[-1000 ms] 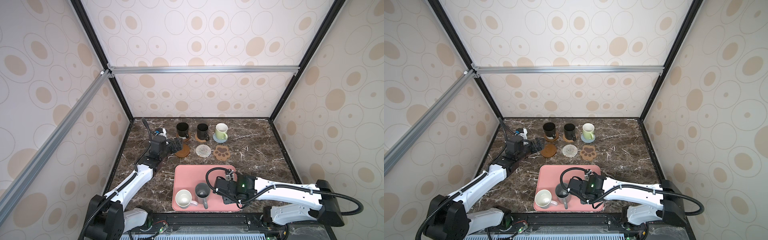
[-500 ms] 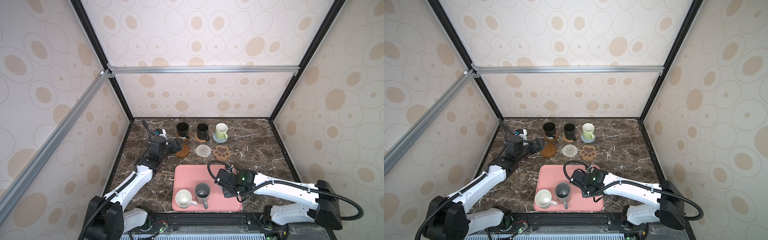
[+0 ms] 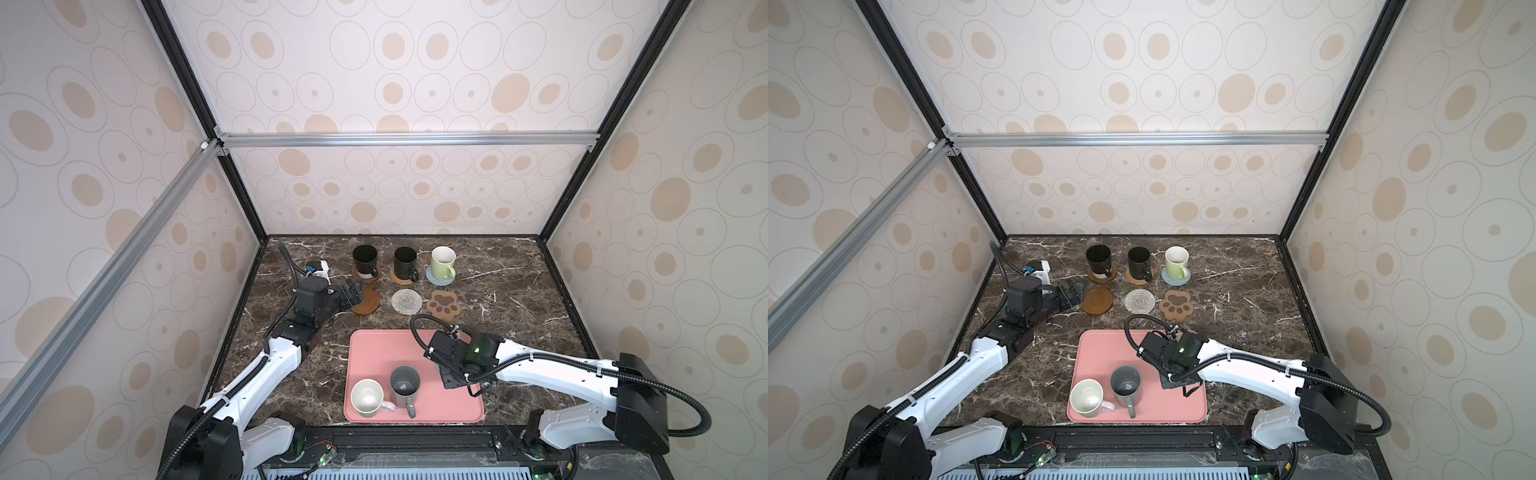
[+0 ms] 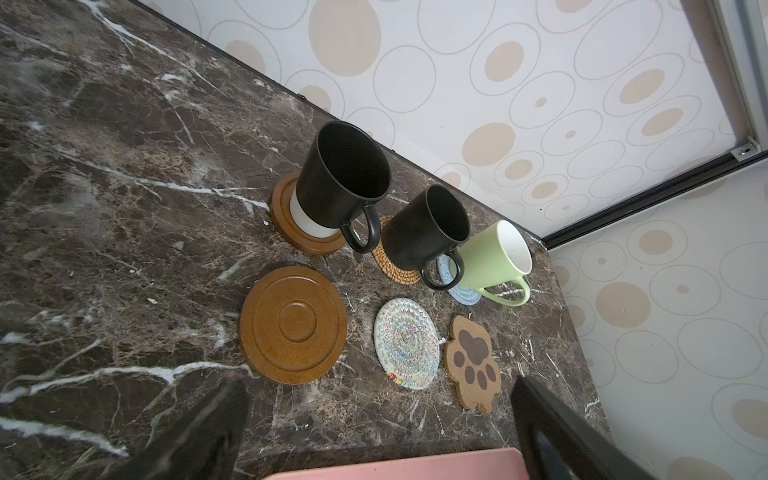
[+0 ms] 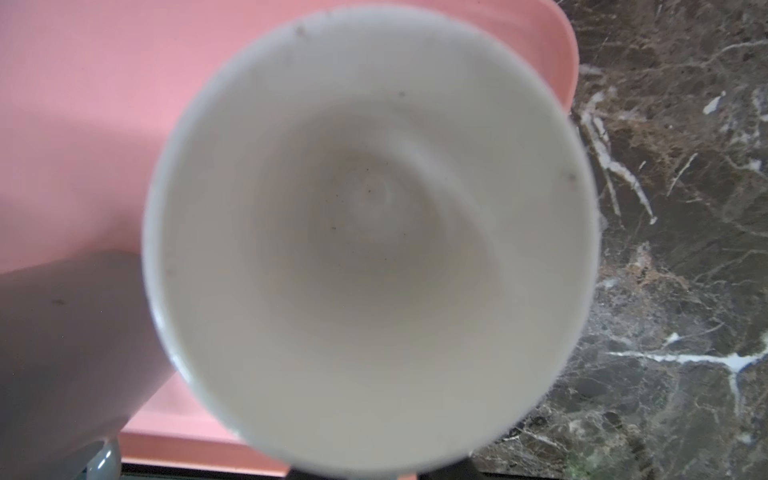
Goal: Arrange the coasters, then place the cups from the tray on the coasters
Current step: 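Lower the right gripper onto the white mug with the blue handle, then lift the blue-handled mug with the right gripper toward the far coasters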
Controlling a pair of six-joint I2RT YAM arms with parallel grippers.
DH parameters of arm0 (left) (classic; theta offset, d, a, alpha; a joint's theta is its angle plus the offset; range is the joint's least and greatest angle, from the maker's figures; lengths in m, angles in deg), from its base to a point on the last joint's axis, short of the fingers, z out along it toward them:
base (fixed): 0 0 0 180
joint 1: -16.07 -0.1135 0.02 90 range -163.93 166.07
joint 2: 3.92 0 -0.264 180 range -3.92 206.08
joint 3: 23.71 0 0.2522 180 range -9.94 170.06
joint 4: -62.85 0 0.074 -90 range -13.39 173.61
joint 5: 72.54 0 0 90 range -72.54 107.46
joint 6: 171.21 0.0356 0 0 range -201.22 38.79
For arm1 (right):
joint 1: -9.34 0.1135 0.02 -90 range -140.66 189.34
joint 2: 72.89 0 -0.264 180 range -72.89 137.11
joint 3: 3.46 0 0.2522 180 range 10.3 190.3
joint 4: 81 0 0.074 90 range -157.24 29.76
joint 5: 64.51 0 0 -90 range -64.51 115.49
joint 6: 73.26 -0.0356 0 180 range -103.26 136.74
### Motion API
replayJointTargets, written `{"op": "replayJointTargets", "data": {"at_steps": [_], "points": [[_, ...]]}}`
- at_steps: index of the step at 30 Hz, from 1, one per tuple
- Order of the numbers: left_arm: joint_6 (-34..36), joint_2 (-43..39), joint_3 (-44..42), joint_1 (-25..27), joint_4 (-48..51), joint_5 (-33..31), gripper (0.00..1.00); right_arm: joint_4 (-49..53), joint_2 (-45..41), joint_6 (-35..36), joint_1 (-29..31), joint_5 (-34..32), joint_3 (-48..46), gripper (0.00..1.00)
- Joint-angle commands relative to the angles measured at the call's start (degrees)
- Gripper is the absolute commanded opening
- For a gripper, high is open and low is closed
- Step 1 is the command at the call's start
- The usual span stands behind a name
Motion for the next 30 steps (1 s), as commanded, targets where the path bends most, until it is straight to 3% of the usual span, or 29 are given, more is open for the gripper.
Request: {"op": "replayJointTargets", "data": {"at_steps": [1, 16, 30], "points": [[-0.68, -1.39, -0.07, -0.51, -0.11, -0.73, 1.0, -1.53, 1.1, 1.41, -0.6, -1.47, -0.01, 0.26], [-0.89, -2.02, -0.56, -0.51, 0.14, -0.89, 1.0, -3.94, 2.82, 5.04, -1.82, -1.69, 0.73, 0.15], [-1.05, -2.99, -1.21, -0.54, 0.32, -1.25, 1.0, -4.09, -1.04, 10.67, -3.11, -2.84, 1.16, 0.14]]}}
